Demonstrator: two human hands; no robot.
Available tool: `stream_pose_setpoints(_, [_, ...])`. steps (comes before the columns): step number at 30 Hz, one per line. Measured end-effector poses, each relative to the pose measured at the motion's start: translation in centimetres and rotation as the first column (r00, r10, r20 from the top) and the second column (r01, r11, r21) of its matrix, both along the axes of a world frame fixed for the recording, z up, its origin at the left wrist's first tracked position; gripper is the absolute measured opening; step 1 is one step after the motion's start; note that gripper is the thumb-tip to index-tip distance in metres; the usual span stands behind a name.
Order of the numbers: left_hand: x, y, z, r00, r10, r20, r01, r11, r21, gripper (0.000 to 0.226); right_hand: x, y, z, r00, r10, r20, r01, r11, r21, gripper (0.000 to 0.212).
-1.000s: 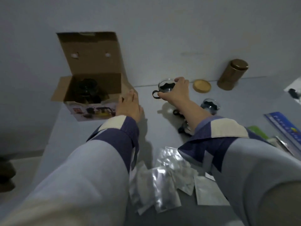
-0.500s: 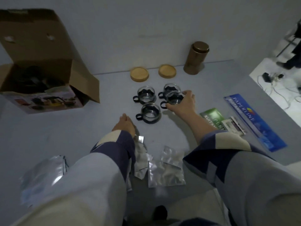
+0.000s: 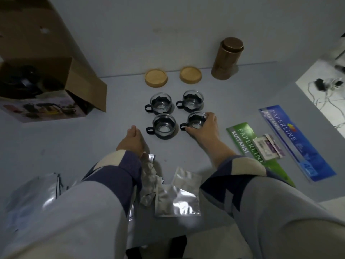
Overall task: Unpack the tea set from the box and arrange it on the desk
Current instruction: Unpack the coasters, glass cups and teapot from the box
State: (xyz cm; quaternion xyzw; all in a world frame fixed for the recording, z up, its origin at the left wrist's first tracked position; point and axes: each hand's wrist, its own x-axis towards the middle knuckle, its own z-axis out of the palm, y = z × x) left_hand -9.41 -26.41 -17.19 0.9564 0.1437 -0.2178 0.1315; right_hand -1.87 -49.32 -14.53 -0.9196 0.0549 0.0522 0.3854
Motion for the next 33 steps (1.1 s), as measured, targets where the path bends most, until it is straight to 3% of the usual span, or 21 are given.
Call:
stream_pose_setpoints(3, [-0.1,0.0,0.0,1.000,-0.002,0.001,0.002,1.000,0.005,0.083,0.1,-0.2,-0.1,1.000,0.000,-0.020,0.000,1.000,0.019,0.089])
stream_pose_setpoints(6, [0.0,-0.1,0.1,1.000,0.004,0.010,-0.004,1.000,0.002,0.085,0.2,-0.4,0.6,0.998,0.020,-0.054,-0.019,1.000,0.016,0.108])
stream_pose_setpoints(9, [0.0,-0.3,0.0,1.000,0.007,0.031,-0.007,1.000,0.006,0.089,0.4,-0.4,2.1,0.999,0.051,-0.006,-0.052,0.994,-0.095,0.116])
stream_pose_setpoints(13, [0.6,0.2,1.2,0.999,0.031,-0.027,-0.032,0.998,-0.049,0.081,0.9,1.3,5.3,0.994,0.092,0.058,-0.079,0.977,-0.199,0.087])
stream_pose_setpoints(17, [1.3,3.1,3.9,0.999,-0.030,-0.017,0.030,1.000,-0.004,0.043,0.8,6.0,8.1,0.982,0.162,0.101,-0.139,0.969,-0.202,0.062])
stream_pose_setpoints(21, [0.9,8.6,7.1,0.994,-0.050,0.100,0.055,0.997,-0.048,0.045,-0.4,12.3,9.9,0.959,0.259,0.112,-0.243,0.959,-0.143,0.059])
stream_pose_setpoints(23, [0.5,11.8,8.8,0.977,0.015,0.212,-0.001,0.998,-0.069,0.042,-1.0,15.8,10.6,0.947,0.301,0.115,-0.289,0.951,-0.111,0.056])
stream_pose_setpoints(28, [-1.3,20.8,11.4,0.885,0.050,0.463,-0.093,0.993,0.071,0.036,-2.2,24.7,11.4,0.909,0.395,0.135,-0.393,0.918,-0.047,0.048])
stream_pose_setpoints(31, [-2.1,25.9,11.7,0.813,0.046,0.581,-0.148,0.981,0.130,0.048,-2.5,30.1,11.4,0.880,0.449,0.156,-0.441,0.894,-0.081,0.041])
stream_pose_setpoints(33, [-2.5,28.7,11.5,0.820,0.076,0.568,-0.182,0.974,0.132,0.062,-2.4,33.6,11.1,0.875,0.459,0.151,-0.452,0.888,-0.082,0.036])
